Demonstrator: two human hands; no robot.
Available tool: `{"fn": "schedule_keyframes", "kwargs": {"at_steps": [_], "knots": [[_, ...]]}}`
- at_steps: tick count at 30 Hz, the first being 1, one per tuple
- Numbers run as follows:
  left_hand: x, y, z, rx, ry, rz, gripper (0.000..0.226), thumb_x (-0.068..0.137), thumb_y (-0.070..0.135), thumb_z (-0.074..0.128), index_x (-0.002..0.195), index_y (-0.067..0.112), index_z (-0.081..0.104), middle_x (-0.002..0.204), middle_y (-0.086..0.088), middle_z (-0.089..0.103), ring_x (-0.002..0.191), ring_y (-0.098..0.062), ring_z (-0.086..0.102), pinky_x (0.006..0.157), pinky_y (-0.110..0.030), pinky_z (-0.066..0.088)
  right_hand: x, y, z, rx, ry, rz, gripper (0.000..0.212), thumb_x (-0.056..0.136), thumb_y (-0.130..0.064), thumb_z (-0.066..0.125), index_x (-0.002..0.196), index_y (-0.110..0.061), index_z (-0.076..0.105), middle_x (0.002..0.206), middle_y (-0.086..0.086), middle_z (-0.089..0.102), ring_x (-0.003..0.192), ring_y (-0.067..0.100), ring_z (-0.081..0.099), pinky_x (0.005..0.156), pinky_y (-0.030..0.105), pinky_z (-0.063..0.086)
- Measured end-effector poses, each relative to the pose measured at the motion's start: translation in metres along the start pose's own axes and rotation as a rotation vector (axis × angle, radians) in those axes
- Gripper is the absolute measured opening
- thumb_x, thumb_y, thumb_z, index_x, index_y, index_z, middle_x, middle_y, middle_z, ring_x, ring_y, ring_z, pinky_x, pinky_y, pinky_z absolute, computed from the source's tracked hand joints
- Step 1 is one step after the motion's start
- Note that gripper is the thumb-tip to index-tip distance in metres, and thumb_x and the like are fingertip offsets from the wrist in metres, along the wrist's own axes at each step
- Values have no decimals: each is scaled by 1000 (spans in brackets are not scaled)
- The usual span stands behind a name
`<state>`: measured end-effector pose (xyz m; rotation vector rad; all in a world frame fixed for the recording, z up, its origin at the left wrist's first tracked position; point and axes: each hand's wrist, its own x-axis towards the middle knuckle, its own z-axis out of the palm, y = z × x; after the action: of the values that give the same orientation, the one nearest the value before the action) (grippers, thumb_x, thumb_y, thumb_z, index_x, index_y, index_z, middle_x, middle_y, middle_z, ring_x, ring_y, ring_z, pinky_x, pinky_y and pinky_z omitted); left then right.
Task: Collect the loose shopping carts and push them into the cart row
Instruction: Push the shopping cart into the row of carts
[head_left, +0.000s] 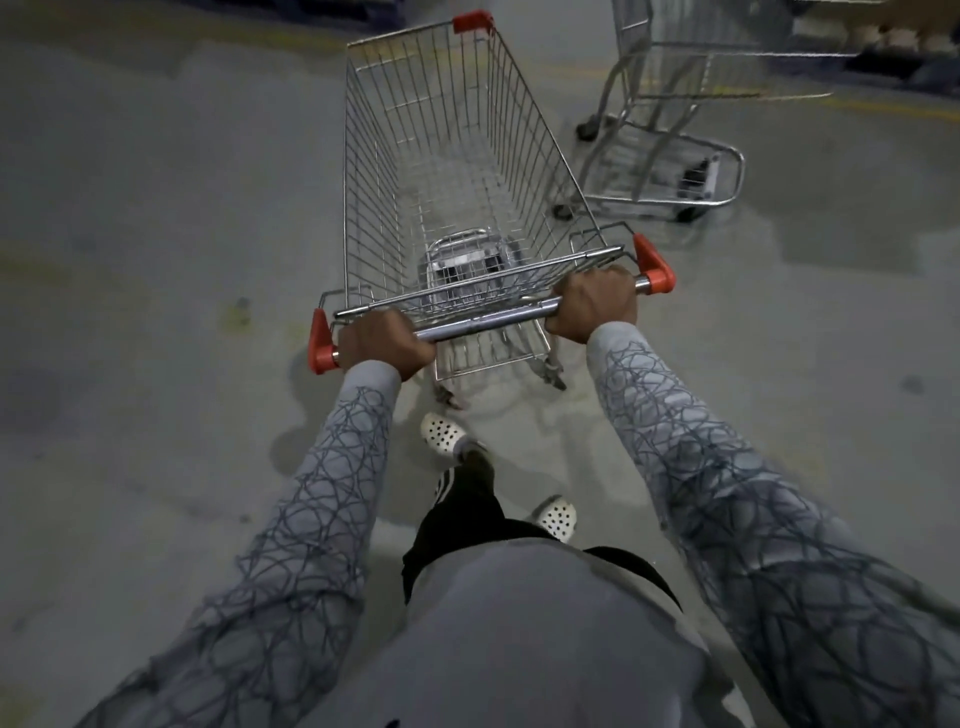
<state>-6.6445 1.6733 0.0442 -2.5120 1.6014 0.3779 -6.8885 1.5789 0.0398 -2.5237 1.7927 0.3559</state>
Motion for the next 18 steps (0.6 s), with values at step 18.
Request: {"fn": "schedule_keyframes", "kwargs": {"at_steps": [18], "knots": [[194, -65, -50, -20, 56, -126, 35, 68, 54, 64, 76, 21, 68, 70, 2, 59, 67, -26, 51, 67, -33, 37, 233, -104, -52, -65, -38, 39, 44, 80, -49, 62, 113, -19, 62, 109, 6, 69, 103, 27, 66, 112, 49, 27]]}}
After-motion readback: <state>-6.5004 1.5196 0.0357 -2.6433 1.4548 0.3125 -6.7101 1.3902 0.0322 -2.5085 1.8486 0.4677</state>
